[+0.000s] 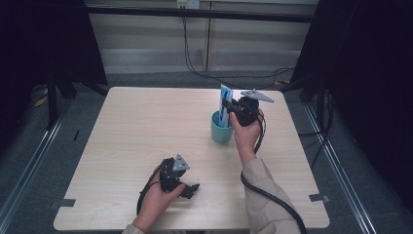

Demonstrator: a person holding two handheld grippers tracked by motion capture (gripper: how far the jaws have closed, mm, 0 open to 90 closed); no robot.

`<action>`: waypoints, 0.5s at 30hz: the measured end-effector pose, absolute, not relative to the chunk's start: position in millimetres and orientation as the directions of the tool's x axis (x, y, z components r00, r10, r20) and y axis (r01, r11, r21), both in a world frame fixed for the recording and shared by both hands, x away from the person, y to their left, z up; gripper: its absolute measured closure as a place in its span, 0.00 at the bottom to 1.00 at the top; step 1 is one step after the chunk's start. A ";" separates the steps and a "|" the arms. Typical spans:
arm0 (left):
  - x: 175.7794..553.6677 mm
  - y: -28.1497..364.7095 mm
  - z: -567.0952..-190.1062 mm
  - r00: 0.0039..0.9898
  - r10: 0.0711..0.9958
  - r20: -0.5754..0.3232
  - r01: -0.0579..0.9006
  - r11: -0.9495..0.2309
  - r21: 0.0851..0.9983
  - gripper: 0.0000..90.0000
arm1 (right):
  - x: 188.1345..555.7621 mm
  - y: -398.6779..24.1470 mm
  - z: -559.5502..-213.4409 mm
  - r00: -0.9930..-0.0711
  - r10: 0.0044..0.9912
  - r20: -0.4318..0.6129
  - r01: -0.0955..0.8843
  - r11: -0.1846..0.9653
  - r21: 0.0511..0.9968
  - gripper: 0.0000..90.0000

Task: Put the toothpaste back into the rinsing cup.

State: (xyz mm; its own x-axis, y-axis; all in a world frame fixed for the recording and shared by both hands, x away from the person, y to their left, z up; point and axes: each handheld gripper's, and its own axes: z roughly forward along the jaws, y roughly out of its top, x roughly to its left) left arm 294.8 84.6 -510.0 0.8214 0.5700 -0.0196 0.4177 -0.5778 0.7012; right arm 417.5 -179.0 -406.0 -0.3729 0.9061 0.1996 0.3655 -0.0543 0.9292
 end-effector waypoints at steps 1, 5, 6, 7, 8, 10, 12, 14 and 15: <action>294.8 84.6 -510.1 0.822 0.570 -0.021 0.418 -0.576 0.702 0.00 | 417.6 -178.9 -405.8 -0.371 0.907 0.201 0.367 -0.056 0.928 0.82; 294.3 85.0 -509.7 0.820 0.572 -0.017 0.418 -0.579 0.700 0.00 | 419.5 -180.7 -405.4 -0.361 0.910 0.205 0.376 -0.060 0.925 0.82; 294.3 85.0 -509.7 0.820 0.572 -0.017 0.418 -0.579 0.700 0.00 | 419.5 -180.7 -405.4 -0.361 0.910 0.205 0.376 -0.060 0.925 0.82; 294.3 85.1 -509.7 0.821 0.571 -0.016 0.417 -0.581 0.699 0.00 | 420.3 -181.5 -404.9 -0.353 0.913 0.206 0.380 -0.061 0.923 0.81; 294.3 85.1 -509.7 0.821 0.571 -0.016 0.417 -0.581 0.699 0.00 | 420.3 -181.5 -404.9 -0.353 0.913 0.206 0.380 -0.061 0.923 0.81; 294.3 85.2 -509.6 0.821 0.571 -0.015 0.417 -0.581 0.699 0.00 | 421.4 -183.5 -405.0 -0.348 0.914 0.207 0.382 -0.063 0.922 0.81; 294.1 85.0 -510.1 0.821 0.571 -0.018 0.416 -0.576 0.703 0.00 | 421.5 -184.3 -405.2 -0.348 0.914 0.210 0.382 -0.066 0.922 0.81; 294.1 85.0 -510.0 0.821 0.571 -0.018 0.416 -0.577 0.703 0.00 | 421.7 -186.6 -406.0 -0.336 0.917 0.215 0.381 -0.076 0.921 0.79; 294.1 85.1 -510.0 0.821 0.571 -0.017 0.416 -0.577 0.703 0.00 | 421.9 -187.6 -406.1 -0.334 0.917 0.216 0.380 -0.078 0.922 0.79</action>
